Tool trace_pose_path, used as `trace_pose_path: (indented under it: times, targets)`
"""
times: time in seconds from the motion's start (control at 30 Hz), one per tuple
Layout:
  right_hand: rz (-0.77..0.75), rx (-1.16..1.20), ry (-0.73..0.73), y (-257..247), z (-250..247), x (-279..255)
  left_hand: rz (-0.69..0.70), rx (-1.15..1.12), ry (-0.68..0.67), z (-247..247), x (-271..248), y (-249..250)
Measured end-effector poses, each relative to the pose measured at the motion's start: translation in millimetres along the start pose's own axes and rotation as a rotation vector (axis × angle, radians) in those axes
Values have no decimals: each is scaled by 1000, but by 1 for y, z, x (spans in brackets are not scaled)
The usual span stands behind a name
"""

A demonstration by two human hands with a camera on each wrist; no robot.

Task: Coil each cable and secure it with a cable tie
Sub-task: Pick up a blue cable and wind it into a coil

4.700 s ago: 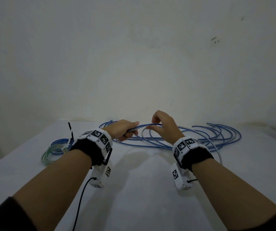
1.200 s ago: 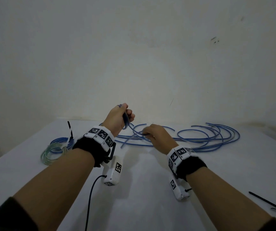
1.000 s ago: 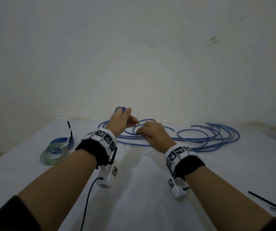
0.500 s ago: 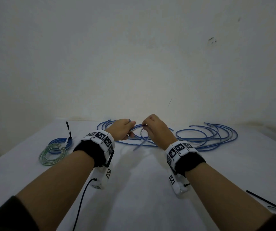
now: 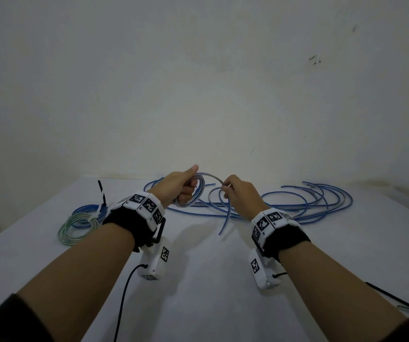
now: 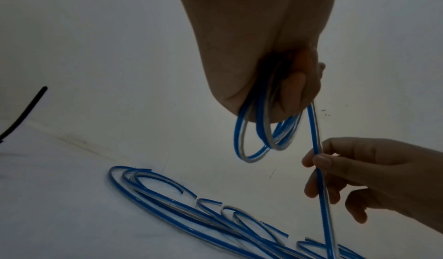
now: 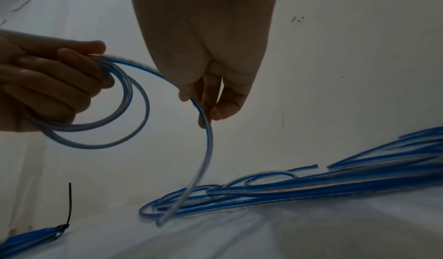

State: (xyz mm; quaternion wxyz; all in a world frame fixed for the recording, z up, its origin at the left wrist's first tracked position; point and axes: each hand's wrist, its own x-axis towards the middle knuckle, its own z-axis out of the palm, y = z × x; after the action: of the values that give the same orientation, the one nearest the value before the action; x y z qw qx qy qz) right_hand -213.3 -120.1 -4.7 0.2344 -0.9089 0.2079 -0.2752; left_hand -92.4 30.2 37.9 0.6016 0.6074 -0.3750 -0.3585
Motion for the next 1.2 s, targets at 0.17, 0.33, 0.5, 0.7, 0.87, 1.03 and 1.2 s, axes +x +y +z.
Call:
trace_pose_path:
  times: [0.17, 0.33, 0.5, 0.7, 0.87, 1.03, 1.2]
  targets:
    - [8, 120, 32, 3, 0, -8, 6, -275, -13, -7, -1, 2]
    - [-129, 172, 102, 3, 0, -5, 42, -373, -17, -7, 1, 0]
    - [-187, 245, 23, 3, 2, -5, 86, -486, 3, -9, 5, 1]
    - [-289, 46, 23, -4, 2, -7, 92, -559, -1, -6, 5, 0]
    - [-335, 6, 22, -9, 6, -8, 124, -565, 29, 2, 4, -1]
    - [-375, -24, -13, -21, 7, -7, 143, -566, 56, 14, 6, -4]
    - [-345, 6, -55, -26, 10, -6, 176, -532, 61, 22, 5, -4]
